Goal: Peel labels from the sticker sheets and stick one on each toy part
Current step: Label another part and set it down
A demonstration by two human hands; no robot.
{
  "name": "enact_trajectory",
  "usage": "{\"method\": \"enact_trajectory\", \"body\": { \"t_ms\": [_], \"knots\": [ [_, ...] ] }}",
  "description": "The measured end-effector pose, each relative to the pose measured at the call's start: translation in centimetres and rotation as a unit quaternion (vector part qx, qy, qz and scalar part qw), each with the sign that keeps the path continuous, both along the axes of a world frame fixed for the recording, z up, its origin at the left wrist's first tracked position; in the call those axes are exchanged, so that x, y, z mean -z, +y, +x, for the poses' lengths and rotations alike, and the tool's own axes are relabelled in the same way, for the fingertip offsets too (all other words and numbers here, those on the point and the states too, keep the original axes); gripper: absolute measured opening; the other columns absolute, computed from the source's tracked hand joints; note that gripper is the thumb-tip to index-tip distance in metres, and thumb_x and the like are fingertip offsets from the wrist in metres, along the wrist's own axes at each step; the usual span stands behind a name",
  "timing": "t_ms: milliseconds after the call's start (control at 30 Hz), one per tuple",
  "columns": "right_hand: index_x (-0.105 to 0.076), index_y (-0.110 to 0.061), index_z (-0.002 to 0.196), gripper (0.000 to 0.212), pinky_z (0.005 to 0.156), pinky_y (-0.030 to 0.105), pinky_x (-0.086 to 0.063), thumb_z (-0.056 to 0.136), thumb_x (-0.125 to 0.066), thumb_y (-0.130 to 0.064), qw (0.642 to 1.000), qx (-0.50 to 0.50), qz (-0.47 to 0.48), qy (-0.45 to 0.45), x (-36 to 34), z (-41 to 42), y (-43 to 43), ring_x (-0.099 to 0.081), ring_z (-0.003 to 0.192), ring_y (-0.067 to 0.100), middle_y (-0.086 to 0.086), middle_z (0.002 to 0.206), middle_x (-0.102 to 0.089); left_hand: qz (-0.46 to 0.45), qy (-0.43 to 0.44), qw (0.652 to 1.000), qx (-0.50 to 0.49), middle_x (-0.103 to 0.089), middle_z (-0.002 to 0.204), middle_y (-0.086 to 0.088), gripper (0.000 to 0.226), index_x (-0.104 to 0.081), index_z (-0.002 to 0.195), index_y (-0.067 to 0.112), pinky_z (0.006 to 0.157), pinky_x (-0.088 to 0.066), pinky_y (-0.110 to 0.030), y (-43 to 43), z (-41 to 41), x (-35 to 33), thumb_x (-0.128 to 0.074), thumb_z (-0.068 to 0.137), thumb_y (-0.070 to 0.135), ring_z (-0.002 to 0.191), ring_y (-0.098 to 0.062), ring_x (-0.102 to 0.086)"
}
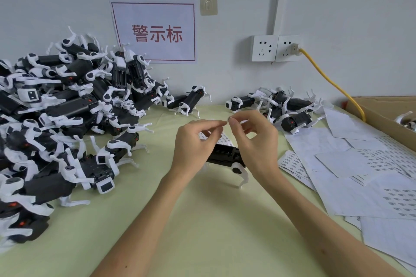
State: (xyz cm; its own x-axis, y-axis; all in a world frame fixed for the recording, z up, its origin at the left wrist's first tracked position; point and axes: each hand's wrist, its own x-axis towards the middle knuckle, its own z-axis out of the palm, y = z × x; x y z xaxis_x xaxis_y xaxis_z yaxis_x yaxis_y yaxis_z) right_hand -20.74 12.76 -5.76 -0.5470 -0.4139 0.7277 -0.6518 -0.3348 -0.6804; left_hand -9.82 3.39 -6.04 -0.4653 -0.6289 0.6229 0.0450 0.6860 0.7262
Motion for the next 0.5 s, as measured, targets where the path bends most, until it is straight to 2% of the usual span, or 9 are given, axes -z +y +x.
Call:
{"method": "enact_trajectory", "body": {
  "t_ms": [167, 200, 267, 367, 500],
  "knots": [
    [-0.064, -0.034, 0.086, 0.022, 0.068, 0.013, -0.043, 0.094, -0.067, -0.013, 1.000, 0.009, 0.023, 0.006, 0.0, -0.1, -0.1, -0.061, 0.075, 0.008, -0.021, 0.089, -0.066, -0.010, 0.001, 1.000, -0.008, -0.076, 0.093, 0.016, 0.013, -0.079, 0.099, 0.023, 0.080, -0.039, -0.004, -0.3, 0.5, -0.4, -0.071, 0.093, 0.015, 0.088, -0.006, -0.067],
    [-0.064, -0.034, 0.087, 0.022, 0.067, 0.013, -0.042, 0.096, -0.065, -0.013, 1.000, 0.012, 0.021, -0.002, 0.0, -0.1, -0.1, -0.061, 0.073, 0.008, -0.020, 0.088, -0.066, -0.003, -0.027, 1.000, 0.014, -0.076, 0.097, 0.017, 0.012, -0.078, 0.099, 0.025, 0.082, -0.040, -0.005, -0.5, 0.7, -0.5, -0.070, 0.092, 0.021, 0.093, -0.005, -0.067],
    [-0.062, -0.039, 0.089, 0.023, 0.064, 0.015, -0.042, 0.097, -0.059, -0.017, 0.999, 0.017, 0.015, -0.026, -0.1, -0.1, -0.1, -0.062, 0.071, 0.011, -0.018, 0.087, -0.067, 0.014, -0.128, 0.989, 0.074, -0.075, 0.102, 0.019, 0.020, -0.078, 0.102, 0.028, 0.090, -0.049, -0.018, -0.9, 1.1, -0.6, -0.065, 0.087, 0.032, 0.100, -0.004, -0.067],
    [-0.061, -0.043, 0.091, 0.021, 0.065, 0.023, -0.046, 0.093, -0.051, -0.025, 0.998, 0.018, 0.009, -0.056, -0.2, -0.2, -0.1, -0.063, 0.071, 0.018, -0.012, 0.087, -0.067, -0.041, -0.264, 0.959, 0.089, -0.074, 0.098, 0.024, 0.026, -0.077, 0.101, 0.036, 0.095, -0.052, -0.034, -0.8, 1.6, -0.7, -0.060, 0.081, 0.040, 0.097, 0.000, -0.066],
    [-0.063, -0.040, 0.093, 0.021, 0.065, 0.020, -0.046, 0.090, -0.048, -0.025, 0.997, 0.005, 0.002, -0.080, -0.2, -0.4, -0.1, -0.062, 0.071, 0.018, -0.011, 0.085, -0.067, 0.036, -0.282, 0.946, 0.155, -0.074, 0.108, 0.023, 0.029, -0.074, 0.106, 0.043, 0.102, -0.051, -0.039, -1.3, 2.2, -1.0, -0.067, 0.078, 0.037, 0.107, -0.005, -0.068]
  ]
}}
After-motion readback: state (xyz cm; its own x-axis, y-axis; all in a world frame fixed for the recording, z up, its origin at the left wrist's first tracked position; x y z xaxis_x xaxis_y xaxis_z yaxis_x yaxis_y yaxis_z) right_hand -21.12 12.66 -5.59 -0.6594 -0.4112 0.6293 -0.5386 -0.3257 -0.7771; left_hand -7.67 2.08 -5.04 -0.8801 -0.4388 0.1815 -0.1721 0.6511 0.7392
